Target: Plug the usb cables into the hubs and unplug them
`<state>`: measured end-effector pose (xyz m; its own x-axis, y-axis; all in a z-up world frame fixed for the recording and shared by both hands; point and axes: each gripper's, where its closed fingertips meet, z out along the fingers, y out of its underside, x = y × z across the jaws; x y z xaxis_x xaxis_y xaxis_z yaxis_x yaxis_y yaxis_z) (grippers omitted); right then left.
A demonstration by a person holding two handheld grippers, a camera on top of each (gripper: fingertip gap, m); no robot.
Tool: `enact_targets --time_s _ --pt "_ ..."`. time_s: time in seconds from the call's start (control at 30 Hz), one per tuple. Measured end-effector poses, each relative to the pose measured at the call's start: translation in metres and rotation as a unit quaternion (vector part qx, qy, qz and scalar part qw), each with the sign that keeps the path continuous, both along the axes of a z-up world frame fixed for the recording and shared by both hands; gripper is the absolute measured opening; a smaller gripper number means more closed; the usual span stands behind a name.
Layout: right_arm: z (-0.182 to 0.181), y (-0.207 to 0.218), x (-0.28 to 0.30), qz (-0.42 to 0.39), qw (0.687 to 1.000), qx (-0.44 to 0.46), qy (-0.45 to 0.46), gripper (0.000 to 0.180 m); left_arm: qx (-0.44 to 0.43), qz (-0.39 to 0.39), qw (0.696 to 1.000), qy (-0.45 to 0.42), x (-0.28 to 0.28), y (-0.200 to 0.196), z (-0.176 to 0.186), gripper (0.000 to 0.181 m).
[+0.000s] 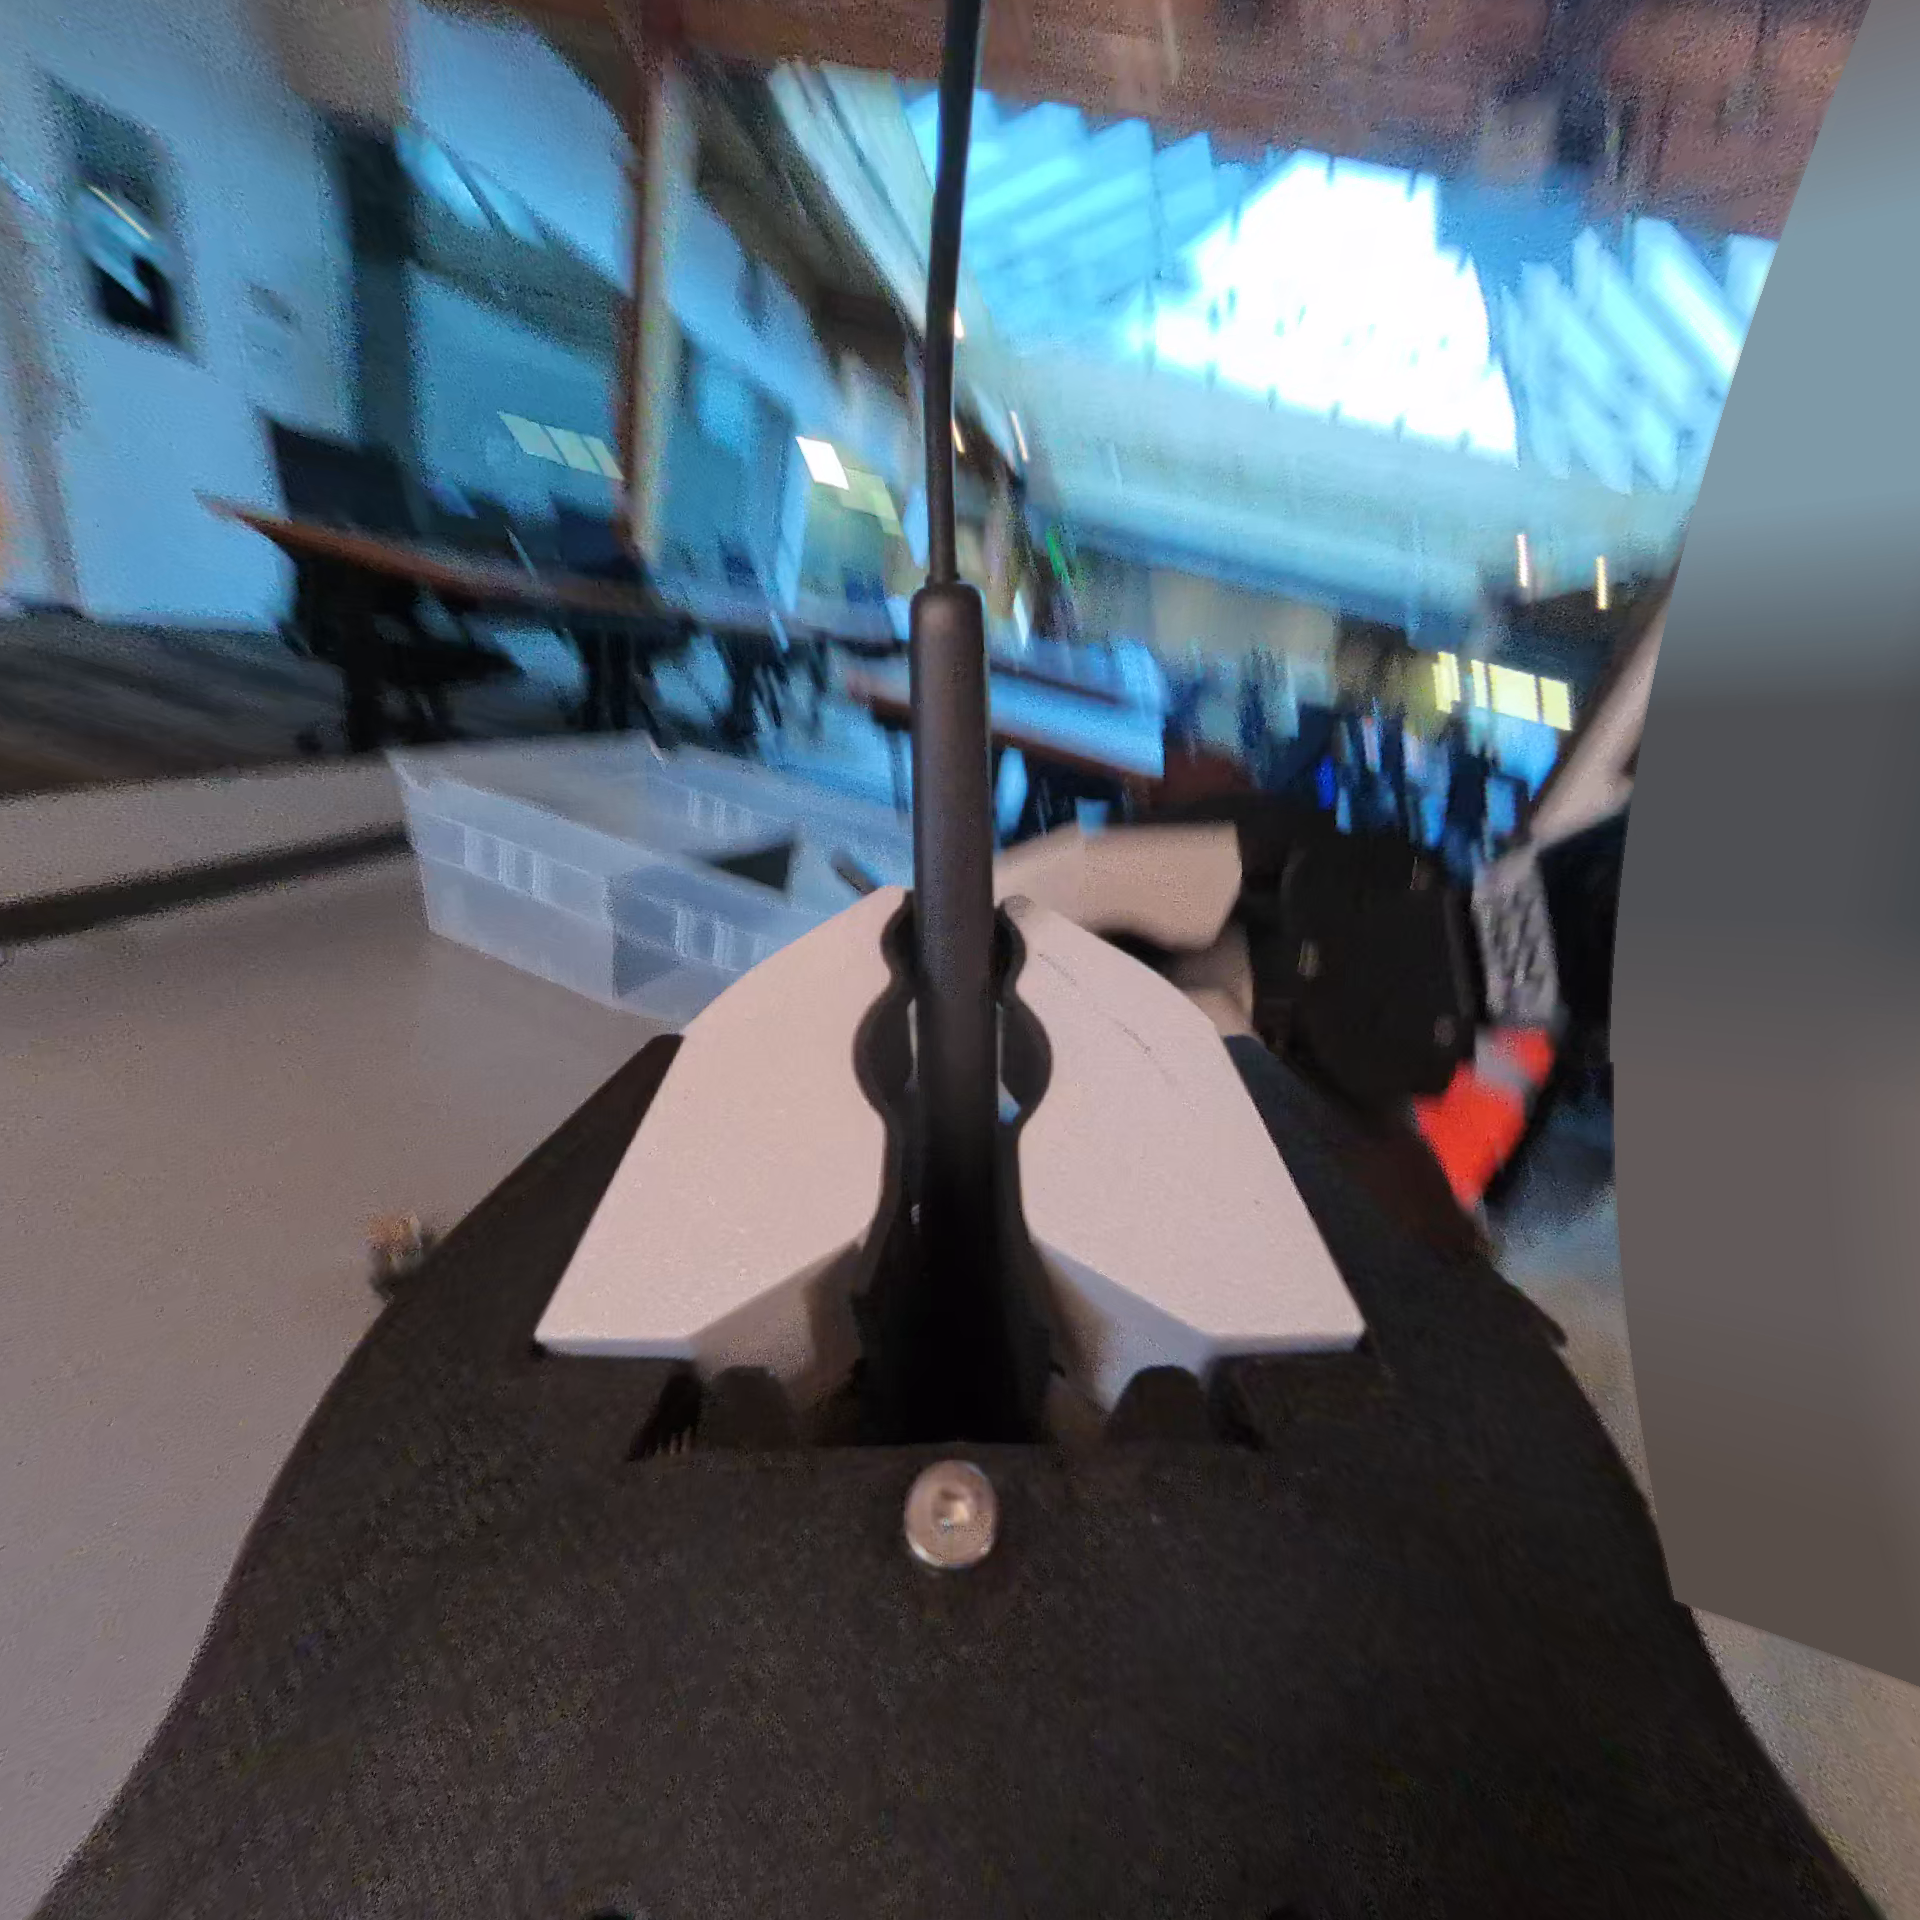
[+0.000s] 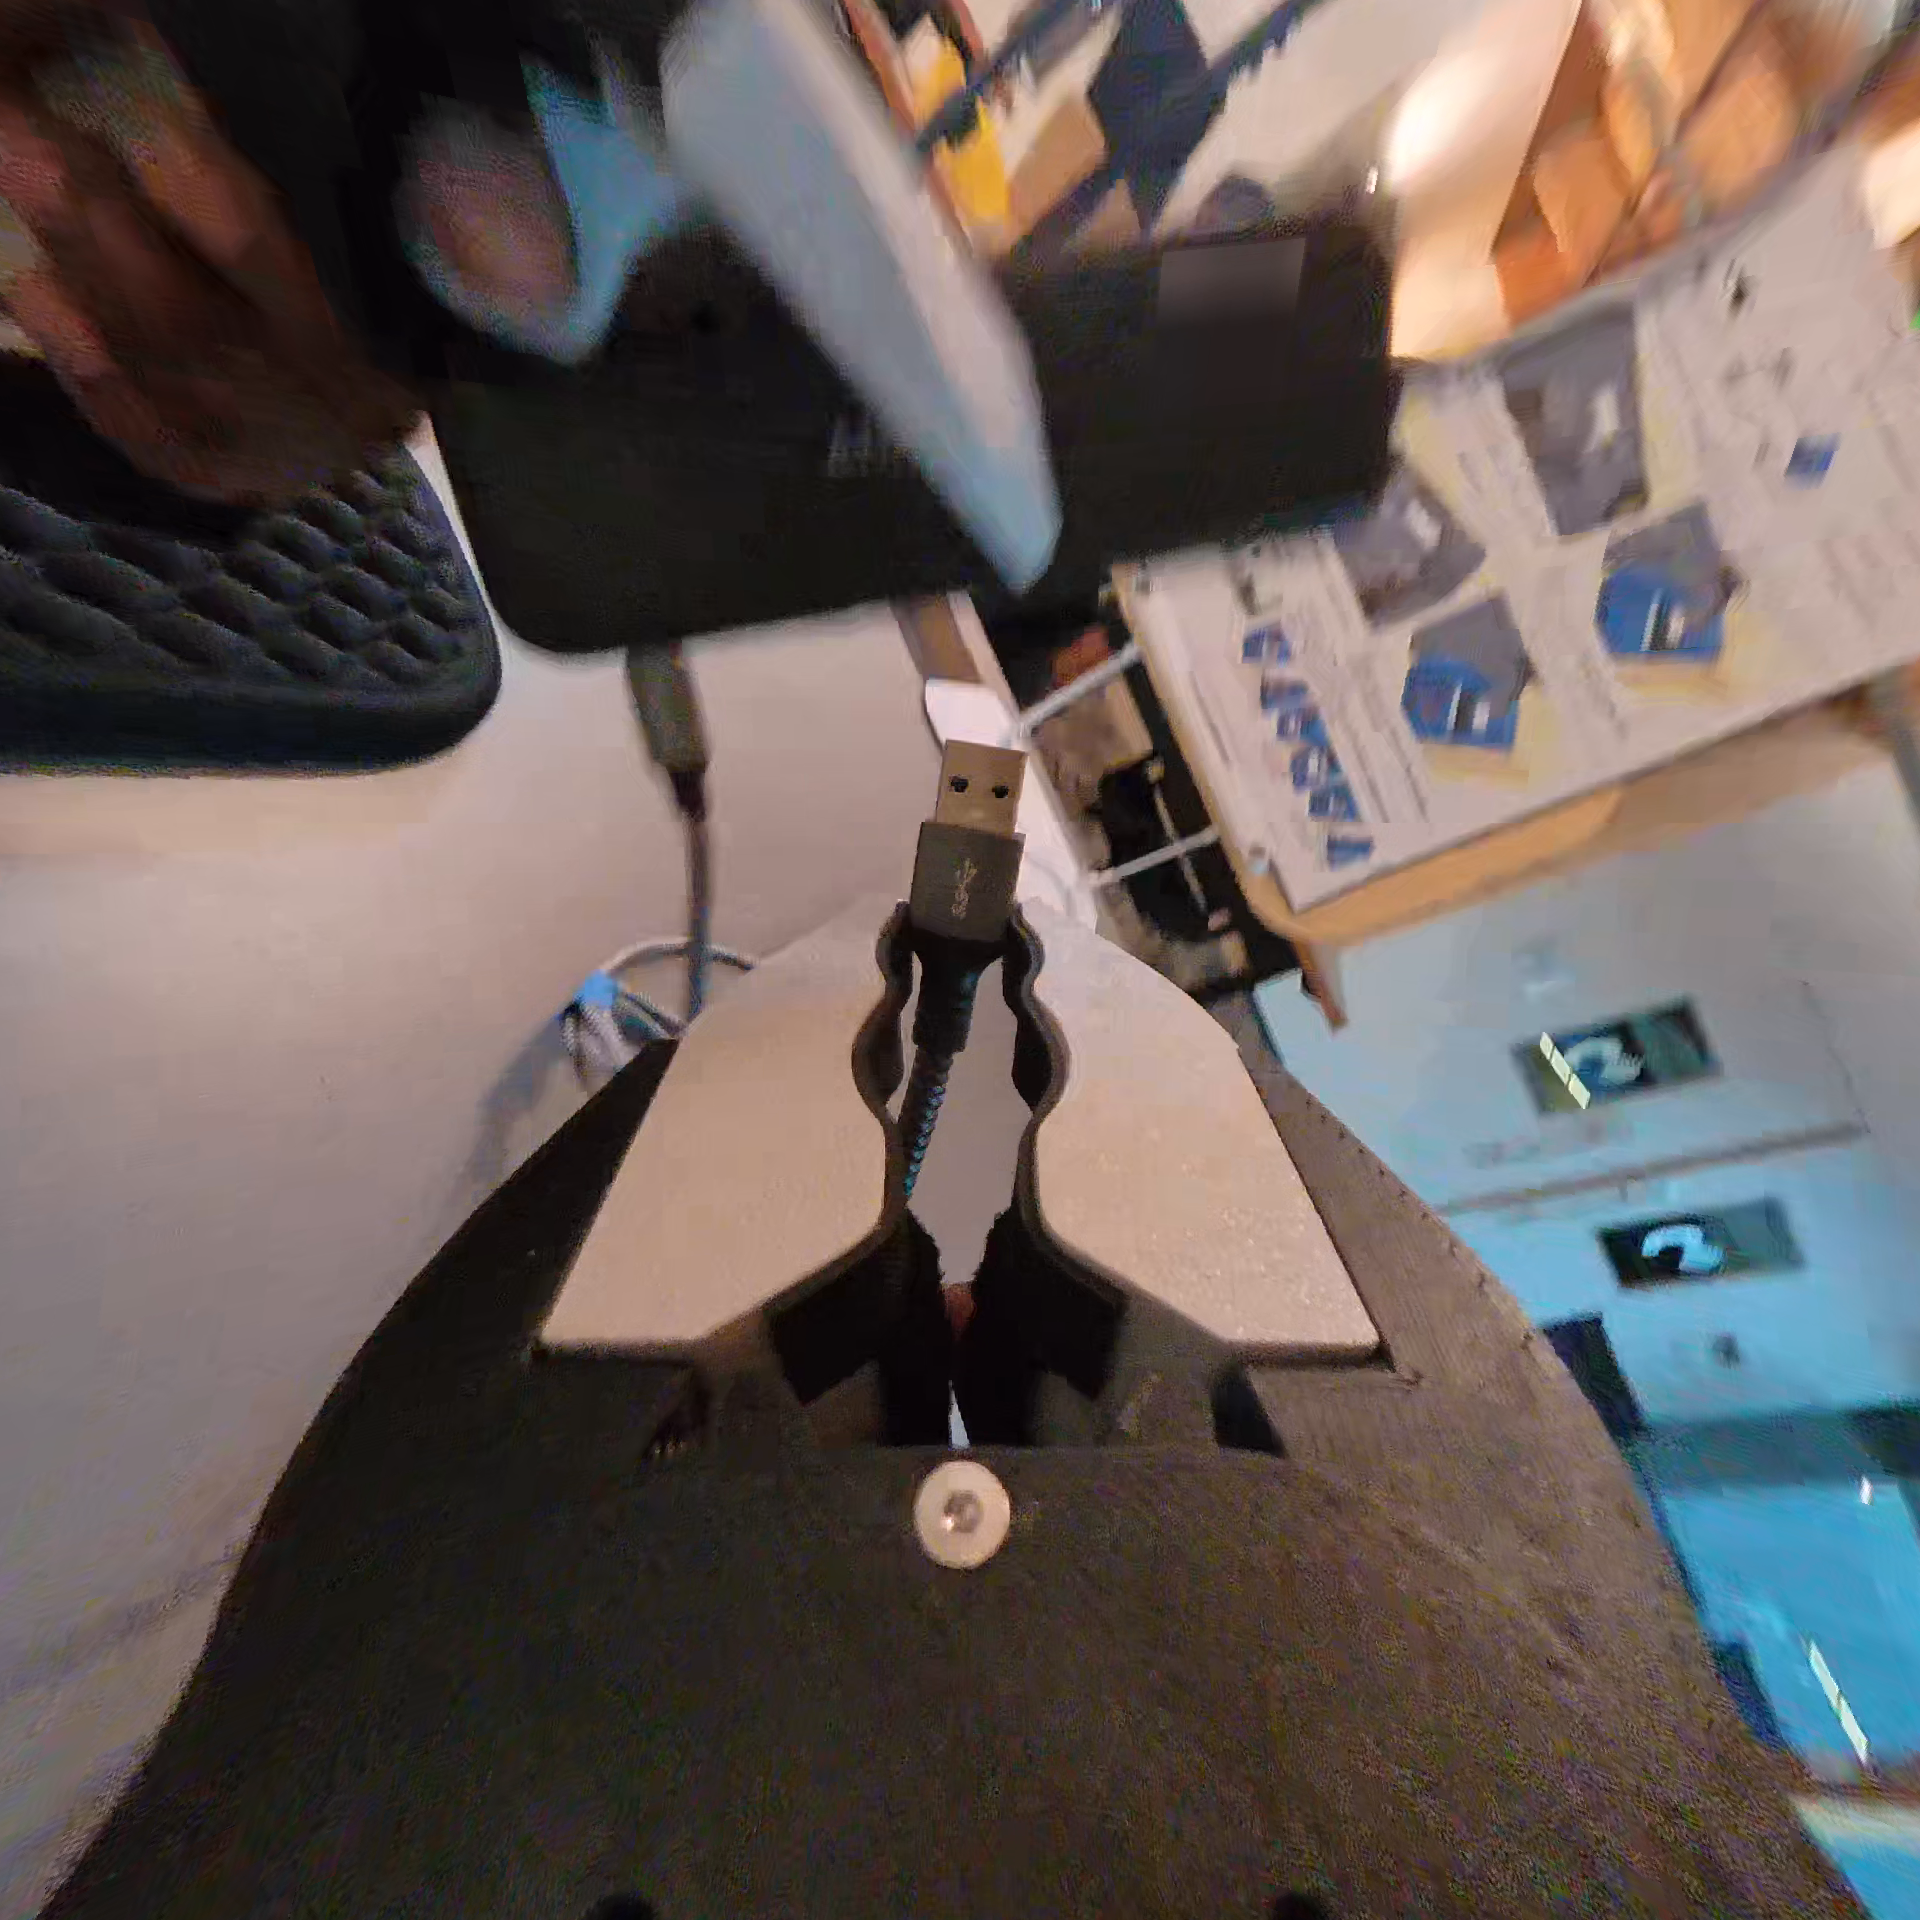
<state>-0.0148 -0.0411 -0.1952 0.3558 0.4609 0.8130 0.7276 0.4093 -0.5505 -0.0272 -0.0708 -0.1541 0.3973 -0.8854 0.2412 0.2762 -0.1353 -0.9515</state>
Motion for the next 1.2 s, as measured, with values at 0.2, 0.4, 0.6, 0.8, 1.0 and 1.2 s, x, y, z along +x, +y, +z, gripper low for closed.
enact_targets --time_s 0.2,0.4,0.6,0.8,1.0,1.2 --pt "-0.011 0.013 0.005 -0.001 0.999 0.029 -0.022 0.017 -0.014 0.014 0.995 -0.093 -0.056 0.007 0.021 0.012" --pt "0.032 0.009 0.036 -0.017 0.988 0.153 0.0 0.017 0.002 0.03 0.999 0.018 -0.042 0.022 -0.022 0.013" --pt "0.1 0.021 0.118 -0.036 0.959 0.229 0.16 0.017 -0.035 0.024 0.999 -0.029 -0.036 0.037 -0.041 0.013" --pt "0.063 0.081 0.16 -0.036 0.957 0.202 0.203 0.017 -0.038 0.02 0.998 -0.045 -0.043 0.037 -0.038 0.012" --pt "-0.007 0.122 0.155 -0.025 0.98 0.05 0.191 0.017 -0.029 0.04 0.999 0.016 -0.057 0.04 -0.047 0.012" --pt "-0.054 0.154 0.191 -0.172 0.943 -0.117 0.259 0.021 -0.06 0.035 0.998 0.002 -0.065 0.044 -0.052 0.012"
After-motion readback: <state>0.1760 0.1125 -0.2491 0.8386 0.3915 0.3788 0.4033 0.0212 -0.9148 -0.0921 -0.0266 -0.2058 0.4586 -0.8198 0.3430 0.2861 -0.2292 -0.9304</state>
